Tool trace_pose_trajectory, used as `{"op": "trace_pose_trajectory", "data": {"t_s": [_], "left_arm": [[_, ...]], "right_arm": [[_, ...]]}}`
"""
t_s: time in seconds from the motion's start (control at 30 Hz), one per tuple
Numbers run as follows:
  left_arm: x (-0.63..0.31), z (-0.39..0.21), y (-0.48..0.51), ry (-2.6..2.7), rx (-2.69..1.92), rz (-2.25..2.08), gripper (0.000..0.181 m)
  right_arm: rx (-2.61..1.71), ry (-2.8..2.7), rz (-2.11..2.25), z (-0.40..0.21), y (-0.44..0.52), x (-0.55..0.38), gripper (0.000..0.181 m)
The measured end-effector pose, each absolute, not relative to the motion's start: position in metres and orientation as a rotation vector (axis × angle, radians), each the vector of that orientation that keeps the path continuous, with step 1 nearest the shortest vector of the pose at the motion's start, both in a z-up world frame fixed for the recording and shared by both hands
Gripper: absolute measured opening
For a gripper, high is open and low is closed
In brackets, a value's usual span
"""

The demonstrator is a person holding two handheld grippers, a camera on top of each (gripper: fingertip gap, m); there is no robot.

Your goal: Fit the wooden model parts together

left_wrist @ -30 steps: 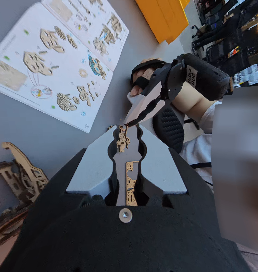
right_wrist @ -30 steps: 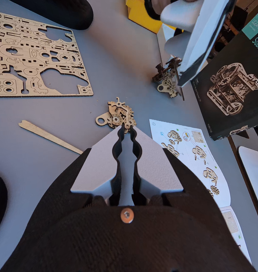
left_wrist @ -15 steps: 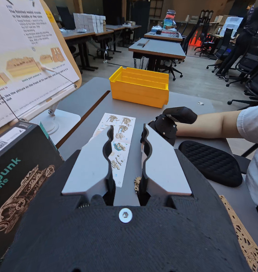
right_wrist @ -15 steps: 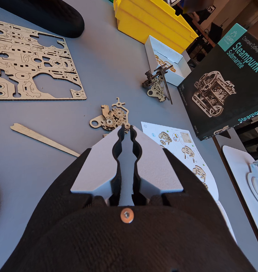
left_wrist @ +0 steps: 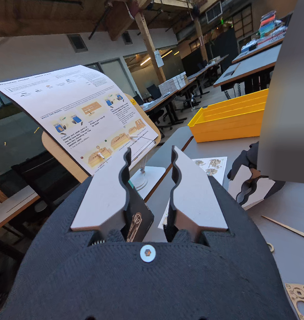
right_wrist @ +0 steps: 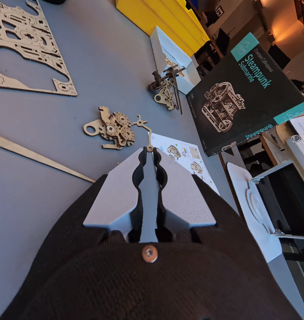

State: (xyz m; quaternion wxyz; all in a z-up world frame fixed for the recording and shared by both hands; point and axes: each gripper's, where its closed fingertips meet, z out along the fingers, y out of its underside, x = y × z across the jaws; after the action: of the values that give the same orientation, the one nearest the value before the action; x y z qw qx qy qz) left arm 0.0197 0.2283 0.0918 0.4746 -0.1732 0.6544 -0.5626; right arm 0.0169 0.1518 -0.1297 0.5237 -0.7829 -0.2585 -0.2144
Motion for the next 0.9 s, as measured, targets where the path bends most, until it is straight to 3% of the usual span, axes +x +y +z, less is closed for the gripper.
{"op": "trace_pose_trajectory", "data": {"t_s": [0.33,0.53,0.9], "left_arm": [[0.023,0.072,0.218,1.705,-0.417,-1.345,0.026],[0.028,0.066,0.224,1.721,-0.478,-1.305,0.0],[0.023,0.071,0.235,1.771,-0.625,-1.4,0.0]], "right_arm": [[-1.88,-0.725,-0.62,-0.136,0.154,0.01,0.006],[-1.866,-0.72,-0.656,-0.133,0.154,0.013,0.005],[-1.832,-0.718,-0.733,-0.126,0.153,0.016,0.006]]}}
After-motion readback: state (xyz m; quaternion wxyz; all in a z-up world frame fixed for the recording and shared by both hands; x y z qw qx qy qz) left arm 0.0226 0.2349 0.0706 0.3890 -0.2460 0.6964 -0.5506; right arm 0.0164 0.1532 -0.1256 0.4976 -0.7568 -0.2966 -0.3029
